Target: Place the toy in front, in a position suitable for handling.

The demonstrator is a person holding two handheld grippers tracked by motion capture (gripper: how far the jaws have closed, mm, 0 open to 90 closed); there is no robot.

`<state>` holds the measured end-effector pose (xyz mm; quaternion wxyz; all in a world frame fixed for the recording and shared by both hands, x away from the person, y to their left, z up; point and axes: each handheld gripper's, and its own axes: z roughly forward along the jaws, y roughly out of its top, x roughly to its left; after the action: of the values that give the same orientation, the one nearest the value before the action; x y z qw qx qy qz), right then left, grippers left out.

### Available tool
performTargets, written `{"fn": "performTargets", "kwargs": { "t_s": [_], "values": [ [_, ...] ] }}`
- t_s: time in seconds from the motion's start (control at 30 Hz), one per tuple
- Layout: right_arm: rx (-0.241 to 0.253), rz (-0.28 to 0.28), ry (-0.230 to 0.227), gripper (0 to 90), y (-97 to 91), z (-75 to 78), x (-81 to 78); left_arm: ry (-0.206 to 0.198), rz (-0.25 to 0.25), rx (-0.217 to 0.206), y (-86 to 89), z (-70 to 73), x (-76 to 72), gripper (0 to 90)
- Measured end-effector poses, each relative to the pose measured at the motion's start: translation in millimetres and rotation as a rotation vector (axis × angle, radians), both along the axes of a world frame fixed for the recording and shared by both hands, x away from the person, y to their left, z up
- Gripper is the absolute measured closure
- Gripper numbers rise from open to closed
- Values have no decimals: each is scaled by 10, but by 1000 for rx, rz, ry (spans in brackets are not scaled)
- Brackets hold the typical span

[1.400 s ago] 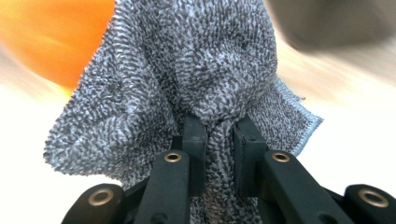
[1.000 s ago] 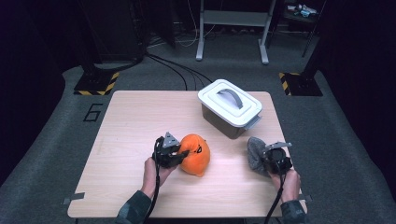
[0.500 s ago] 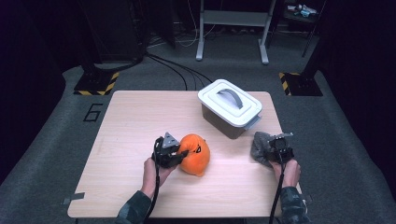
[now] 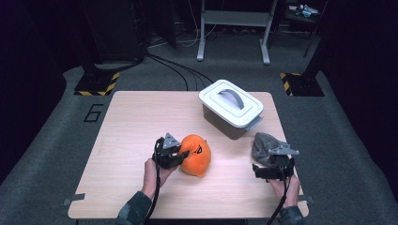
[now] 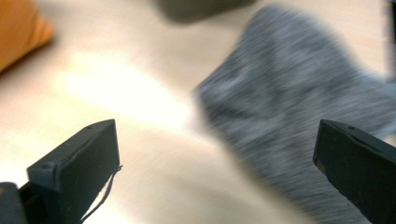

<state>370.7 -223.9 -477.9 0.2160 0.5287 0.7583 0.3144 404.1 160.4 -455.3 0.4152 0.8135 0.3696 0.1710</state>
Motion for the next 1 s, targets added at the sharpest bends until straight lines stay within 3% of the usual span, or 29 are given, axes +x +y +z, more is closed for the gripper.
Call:
{"fn": "performTargets", "kwargs": {
  "t_s": [0.1, 0.17, 0.3, 0.47, 0.67, 1.0],
  "values": [
    [-9, 15, 9, 15, 109, -211, -77, -2, -1, -15, 21, 4, -3, 697],
    [10, 21, 20, 16, 127, -331, -108, -10, -2, -29, 35, 10, -11, 717],
    [-4, 6, 21, 12, 158, -486, -148, -20, -9, -63, 48, 21, -23, 741],
    [-9, 1, -5, 24, 172, -494, -144, -25, -22, -83, 25, 68, -38, 753],
    [-17, 8, -18, 21, 183, -500, -150, -38, -31, -73, 2, 152, -61, 758],
    [-23, 10, -31, 19, 187, -508, -159, -63, 1, -102, 198, 267, -101, 757]
  ]
}}
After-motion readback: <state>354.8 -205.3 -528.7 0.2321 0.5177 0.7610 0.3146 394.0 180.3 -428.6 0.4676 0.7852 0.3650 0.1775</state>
